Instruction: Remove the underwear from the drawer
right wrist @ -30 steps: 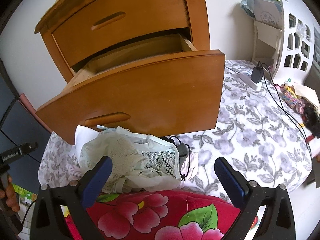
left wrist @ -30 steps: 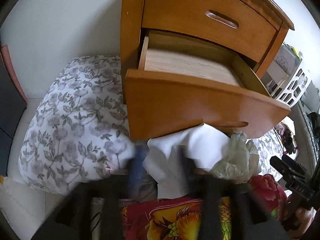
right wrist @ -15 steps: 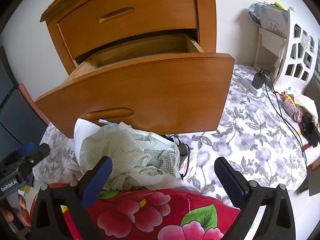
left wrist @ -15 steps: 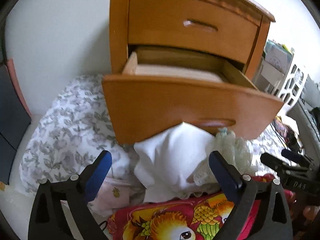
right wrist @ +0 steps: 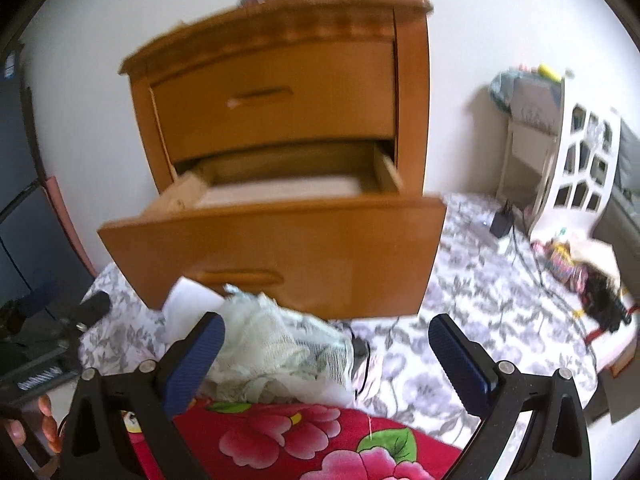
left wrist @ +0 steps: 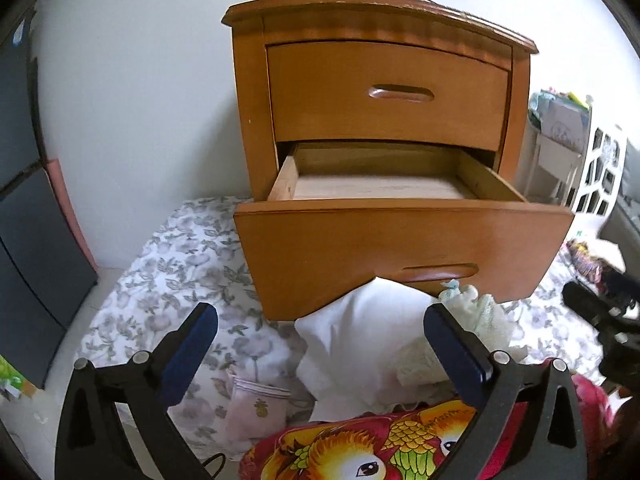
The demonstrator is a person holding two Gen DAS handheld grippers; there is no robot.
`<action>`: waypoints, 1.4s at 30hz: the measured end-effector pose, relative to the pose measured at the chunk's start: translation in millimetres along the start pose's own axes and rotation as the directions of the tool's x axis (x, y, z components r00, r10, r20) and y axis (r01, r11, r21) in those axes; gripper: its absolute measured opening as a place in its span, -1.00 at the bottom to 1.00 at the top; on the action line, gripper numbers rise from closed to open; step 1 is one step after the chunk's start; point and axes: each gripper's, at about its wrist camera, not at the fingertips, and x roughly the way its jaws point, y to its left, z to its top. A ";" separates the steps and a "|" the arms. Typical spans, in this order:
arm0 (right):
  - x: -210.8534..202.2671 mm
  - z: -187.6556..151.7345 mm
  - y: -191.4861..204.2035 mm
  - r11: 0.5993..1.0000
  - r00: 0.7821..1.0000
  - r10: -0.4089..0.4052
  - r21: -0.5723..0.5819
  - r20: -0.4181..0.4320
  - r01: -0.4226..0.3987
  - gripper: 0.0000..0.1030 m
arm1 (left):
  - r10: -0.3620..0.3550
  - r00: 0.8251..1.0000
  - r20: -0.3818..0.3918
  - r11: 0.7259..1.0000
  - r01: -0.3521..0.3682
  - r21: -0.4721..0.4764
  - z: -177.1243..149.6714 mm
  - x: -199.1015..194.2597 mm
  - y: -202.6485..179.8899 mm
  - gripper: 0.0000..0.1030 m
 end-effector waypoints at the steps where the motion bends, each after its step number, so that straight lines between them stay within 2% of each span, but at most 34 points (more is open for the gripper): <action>1: -2.6 1.2 2.0 1.000 1.000 -0.003 -0.011 0.016 0.003 1.00 | 0.010 1.000 0.000 1.000 -0.010 0.008 -0.3 0.0 -1.9 0.99; 4: -6.1 3.0 6.5 1.000 0.999 -0.008 -0.030 0.048 0.009 1.00 | 0.073 0.997 0.013 0.996 -0.074 0.040 -1.5 -1.9 -9.2 0.99; 10: -3.0 -1.3 12.0 0.998 0.999 -0.020 -0.055 0.048 0.023 1.00 | 0.115 0.993 0.029 0.992 -0.117 0.051 -5.2 -4.2 -12.4 0.99; 15: -2.1 -4.1 15.4 0.997 0.999 -0.014 -0.079 0.045 0.017 1.00 | 0.095 0.995 0.016 0.995 -0.096 0.033 -7.5 0.1 -8.4 0.99; 26: -2.3 -5.6 7.6 0.999 0.999 -0.006 -0.031 0.050 0.008 1.00 | 0.072 0.996 0.048 0.997 -0.072 0.007 -9.4 -5.4 -5.4 0.99; 42: -1.1 -5.9 -3.9 1.000 0.999 -0.007 0.031 0.044 0.005 1.00 | 0.050 0.998 0.022 0.999 -0.050 -0.020 -9.2 0.4 0.5 0.99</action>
